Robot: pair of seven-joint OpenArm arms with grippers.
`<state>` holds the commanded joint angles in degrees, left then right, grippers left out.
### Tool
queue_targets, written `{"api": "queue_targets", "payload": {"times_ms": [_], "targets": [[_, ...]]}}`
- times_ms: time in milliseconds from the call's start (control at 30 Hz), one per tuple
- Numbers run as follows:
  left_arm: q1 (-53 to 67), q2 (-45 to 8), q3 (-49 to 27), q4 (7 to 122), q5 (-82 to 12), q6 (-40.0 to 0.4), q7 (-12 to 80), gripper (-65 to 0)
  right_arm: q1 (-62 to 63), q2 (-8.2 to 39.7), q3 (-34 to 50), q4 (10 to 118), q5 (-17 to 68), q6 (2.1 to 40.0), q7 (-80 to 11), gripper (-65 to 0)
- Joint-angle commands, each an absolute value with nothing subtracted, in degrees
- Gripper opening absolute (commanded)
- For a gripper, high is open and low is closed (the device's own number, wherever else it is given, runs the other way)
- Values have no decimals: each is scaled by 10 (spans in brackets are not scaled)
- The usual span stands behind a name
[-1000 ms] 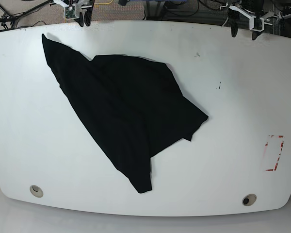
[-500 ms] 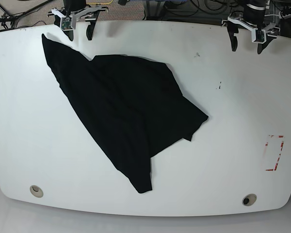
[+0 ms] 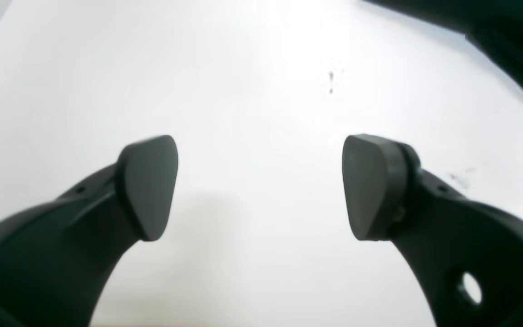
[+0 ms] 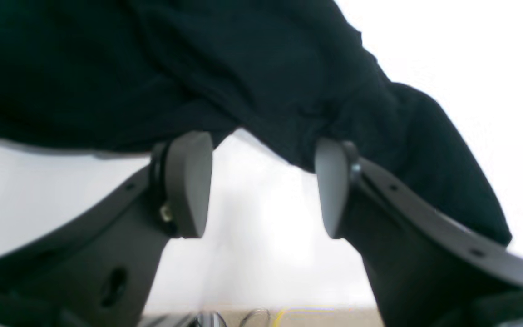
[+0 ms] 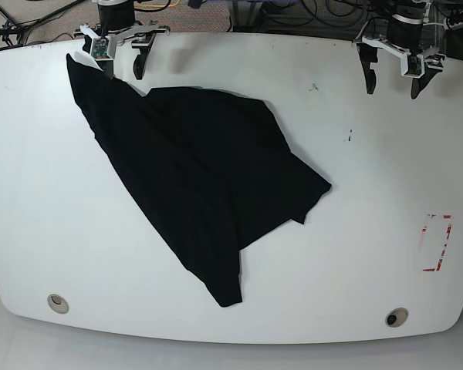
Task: Fold the T-shirt properly
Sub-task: 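Lower the right gripper onto the black shirt's bunched edge, then push the right gripper across the shirt to spread the fabric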
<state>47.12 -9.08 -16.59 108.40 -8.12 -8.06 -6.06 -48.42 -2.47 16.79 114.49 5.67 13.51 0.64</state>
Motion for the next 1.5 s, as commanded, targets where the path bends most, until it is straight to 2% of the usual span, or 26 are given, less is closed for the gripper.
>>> {"api": "queue_targets", "payload": {"times_ms": [300,633,1033,1500], "targets": [[453,-91,-166,1089,-81,-80,-53,-151,-436,-8,162,1149,60,135,-31,-279],[416,-89,-166,1088,-82,-78,-42,-224,-367,16,164,1153,44,136,-87,-268],[395,-81,-163,1084,-80,-78,-36,-175,-268,36,160,1107,56,134,-118,-272],[400,-70,-156,1088,-87,-76,-29,-172,-162,31,107,1014,64,141,-149,-241]]}}
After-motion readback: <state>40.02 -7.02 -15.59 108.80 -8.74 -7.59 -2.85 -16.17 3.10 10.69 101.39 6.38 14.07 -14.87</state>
